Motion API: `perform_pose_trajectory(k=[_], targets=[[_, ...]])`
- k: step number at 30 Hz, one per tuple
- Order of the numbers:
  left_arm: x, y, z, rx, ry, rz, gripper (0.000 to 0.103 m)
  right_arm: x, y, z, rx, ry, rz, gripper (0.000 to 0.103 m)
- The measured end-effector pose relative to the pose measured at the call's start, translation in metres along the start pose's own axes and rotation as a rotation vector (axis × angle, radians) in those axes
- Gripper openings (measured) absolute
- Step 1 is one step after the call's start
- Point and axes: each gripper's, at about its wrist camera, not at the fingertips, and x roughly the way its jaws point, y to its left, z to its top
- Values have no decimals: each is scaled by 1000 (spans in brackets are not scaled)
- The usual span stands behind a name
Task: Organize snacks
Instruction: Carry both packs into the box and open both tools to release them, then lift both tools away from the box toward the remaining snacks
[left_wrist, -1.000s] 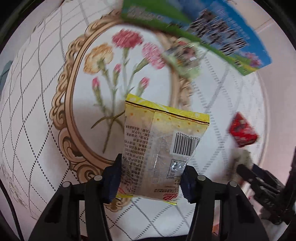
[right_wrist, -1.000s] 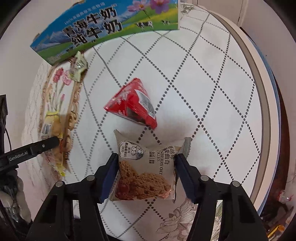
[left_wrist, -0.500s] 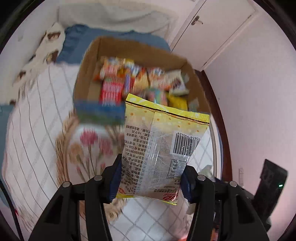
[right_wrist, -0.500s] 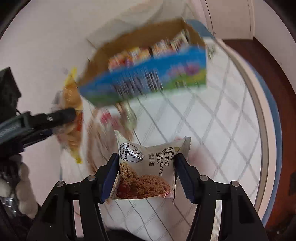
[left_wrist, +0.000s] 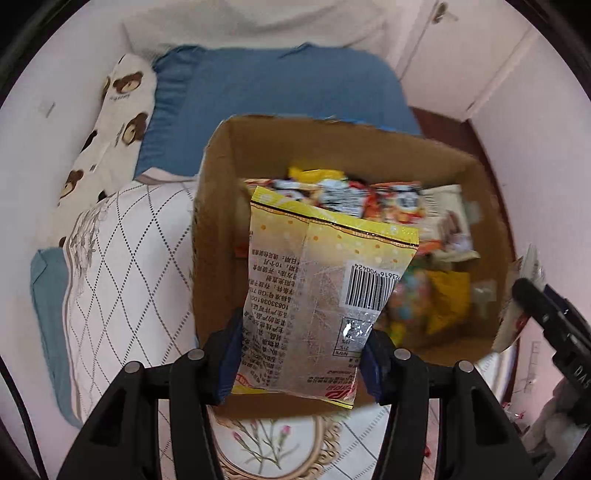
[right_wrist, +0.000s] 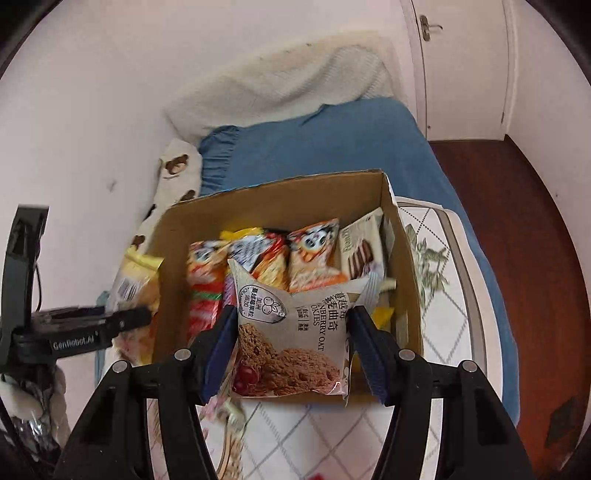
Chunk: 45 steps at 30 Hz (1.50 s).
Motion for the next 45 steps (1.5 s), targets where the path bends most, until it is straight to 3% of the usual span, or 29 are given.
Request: perform_pose_trajectory(k=[8, 10, 11, 13, 15, 20, 30, 39, 45], targets=[[28, 5, 21, -29, 53, 56, 53, 69, -4, 27, -8, 92, -50, 64], [36, 7, 24, -40, 60, 84, 55, 82, -6, 31, 0, 115, -51, 68], [37, 8, 25, -52, 61, 92, 58, 88, -7, 32, 3, 133, -55, 72], [39, 8, 27, -54, 54, 94, 85, 99, -8, 34, 7, 165, -57, 90], [37, 5, 28, -54, 43, 81, 93, 103, -7, 34, -7, 177, -88, 98], [31, -6, 27, -20, 10, 85, 93, 107, -5, 30, -26, 191, -127, 98], [6, -18, 2, -26, -100, 47, 93, 73, 0, 11, -50, 151, -158, 99], [-36, -27, -49, -14, -292, 63, 93, 14, 13, -17, -105, 29, -185, 98], [-63, -31, -82, -17, -378, 45, 93, -30, 23, -42, -127, -66, -197, 99]])
